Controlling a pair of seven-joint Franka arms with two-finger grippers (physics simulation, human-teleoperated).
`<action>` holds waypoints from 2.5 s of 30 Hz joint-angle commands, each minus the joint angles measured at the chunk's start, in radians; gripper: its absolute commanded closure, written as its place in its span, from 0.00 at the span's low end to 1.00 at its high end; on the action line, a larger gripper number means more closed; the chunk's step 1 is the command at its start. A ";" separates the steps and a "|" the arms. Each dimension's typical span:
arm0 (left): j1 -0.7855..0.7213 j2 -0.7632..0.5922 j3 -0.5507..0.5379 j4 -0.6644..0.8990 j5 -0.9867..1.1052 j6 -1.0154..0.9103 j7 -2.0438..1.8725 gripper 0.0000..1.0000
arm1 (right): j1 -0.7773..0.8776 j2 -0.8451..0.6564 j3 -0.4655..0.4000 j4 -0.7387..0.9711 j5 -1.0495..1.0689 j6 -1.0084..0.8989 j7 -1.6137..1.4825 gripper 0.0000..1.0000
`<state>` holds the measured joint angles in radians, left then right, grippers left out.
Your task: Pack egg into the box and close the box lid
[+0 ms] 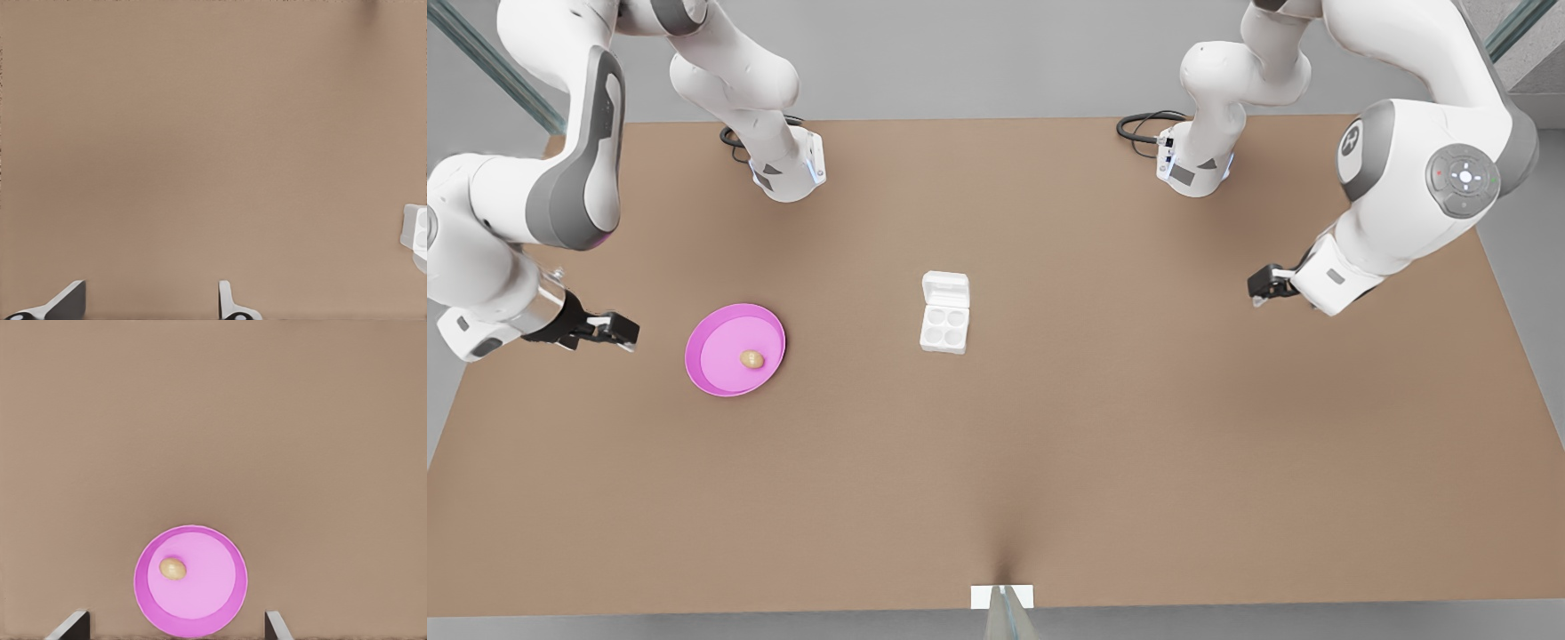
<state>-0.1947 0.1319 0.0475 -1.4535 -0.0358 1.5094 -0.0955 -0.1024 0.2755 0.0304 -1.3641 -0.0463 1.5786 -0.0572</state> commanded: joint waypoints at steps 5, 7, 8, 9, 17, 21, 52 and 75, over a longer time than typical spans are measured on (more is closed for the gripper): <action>0.000 0.012 0.002 -0.022 0.002 -0.028 -0.001 0.00 | 0.010 -0.001 0.014 -0.019 0.039 0.006 -0.001 0.00; 0.000 0.018 0.002 -0.021 0.001 -0.028 0.000 0.00 | 0.004 -0.026 0.009 -0.099 0.125 0.038 0.000 0.00; 0.000 0.014 0.002 -0.019 0.001 -0.029 -0.001 0.00 | 0.004 -0.026 0.009 -0.118 0.129 0.040 0.000 0.01; 0.000 0.015 0.002 -0.019 0.001 -0.026 0.000 0.00 | -0.008 -0.025 0.009 -0.151 0.141 0.070 -0.001 0.00; 0.000 0.015 -0.002 -0.018 0.001 -0.029 0.000 0.00 | -0.013 0.071 -0.110 -0.297 0.792 0.047 1.085 0.00; 0.000 0.020 0.000 -0.019 0.001 -0.029 -0.001 0.00 | -0.016 0.070 -0.110 -0.400 0.867 0.014 1.157 0.00; 0.000 0.026 -0.002 -0.019 0.001 -0.032 -0.003 0.00 | -0.135 0.263 -0.190 -0.621 0.945 0.190 0.731 0.00; 0.000 0.025 0.000 -0.018 0.001 -0.032 -0.003 0.00 | -0.163 0.427 -0.179 -0.589 1.037 0.126 0.568 0.00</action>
<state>-0.1948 0.1567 0.0475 -1.4717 -0.0354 1.4764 -0.0994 -0.2641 0.7025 -0.1488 -1.9519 0.9923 1.7042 0.5040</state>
